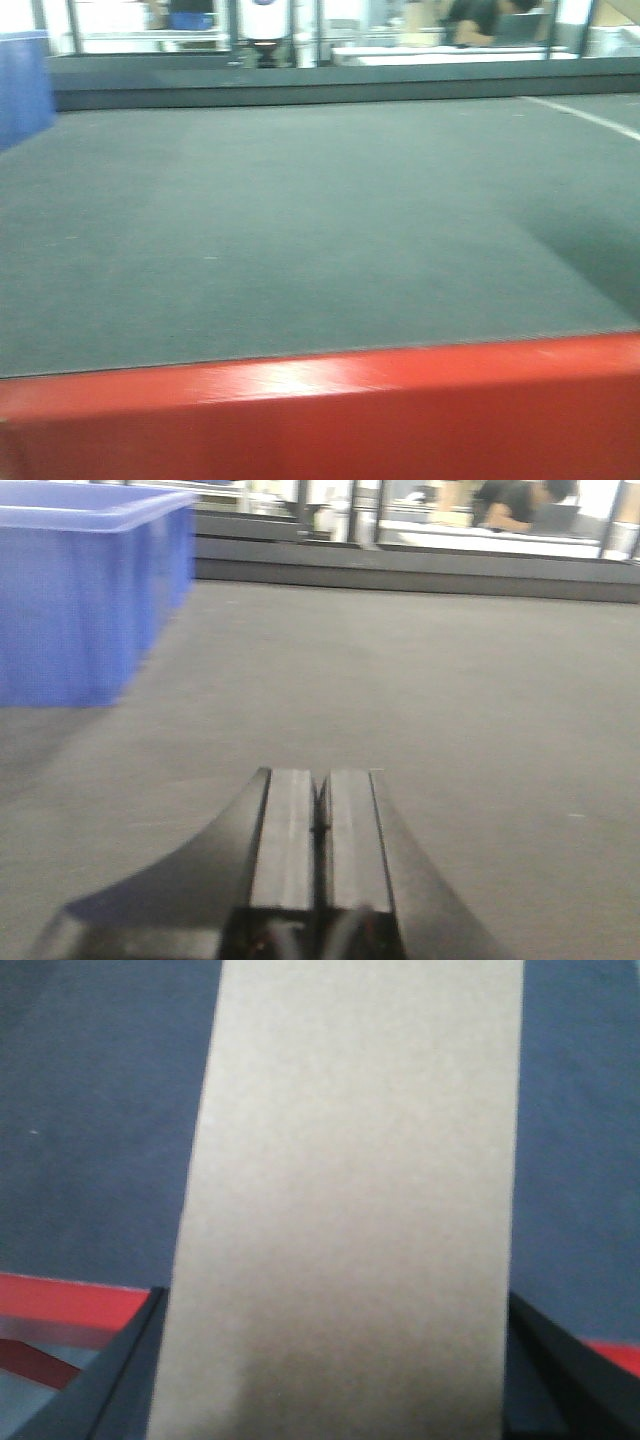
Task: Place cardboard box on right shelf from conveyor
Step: 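Drive the base away from the conveyor to the blue-bin shelf rack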
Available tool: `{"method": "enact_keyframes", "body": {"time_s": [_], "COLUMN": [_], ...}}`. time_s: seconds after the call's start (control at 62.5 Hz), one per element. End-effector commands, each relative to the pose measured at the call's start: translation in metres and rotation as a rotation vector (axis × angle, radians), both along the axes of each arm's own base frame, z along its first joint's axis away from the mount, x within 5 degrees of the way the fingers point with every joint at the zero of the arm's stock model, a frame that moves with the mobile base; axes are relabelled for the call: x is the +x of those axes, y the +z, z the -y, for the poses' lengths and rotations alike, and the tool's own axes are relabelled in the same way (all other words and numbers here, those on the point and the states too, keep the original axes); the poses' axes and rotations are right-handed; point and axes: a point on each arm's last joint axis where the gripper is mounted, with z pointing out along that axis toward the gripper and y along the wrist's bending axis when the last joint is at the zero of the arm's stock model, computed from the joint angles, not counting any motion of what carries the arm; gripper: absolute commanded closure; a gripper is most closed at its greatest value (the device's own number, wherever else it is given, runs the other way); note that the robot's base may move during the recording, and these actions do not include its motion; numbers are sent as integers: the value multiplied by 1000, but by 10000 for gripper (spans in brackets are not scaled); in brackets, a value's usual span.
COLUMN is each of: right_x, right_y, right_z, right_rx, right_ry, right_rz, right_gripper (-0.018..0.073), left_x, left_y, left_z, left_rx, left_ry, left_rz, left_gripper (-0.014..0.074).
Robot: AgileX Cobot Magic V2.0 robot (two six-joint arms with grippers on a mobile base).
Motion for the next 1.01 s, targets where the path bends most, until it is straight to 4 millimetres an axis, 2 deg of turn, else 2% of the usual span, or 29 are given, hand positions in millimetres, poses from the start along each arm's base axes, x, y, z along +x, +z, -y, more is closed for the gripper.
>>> {"method": "enact_keyframes", "body": {"time_s": [0.0,0.992], "right_x": [3,3], "right_y": [15,15], "right_z": [1,1], "right_rx": [5,5], "right_ry": [-5,-5], "right_rz": [104,104], "right_gripper": [293,293], "left_x": [-2,-2], "left_y": [10,10], "left_z": [-1,-1], "left_rx": [-24,-24], "left_ry": [1,1], "left_rz": [104,104], "left_gripper": [715,715]}}
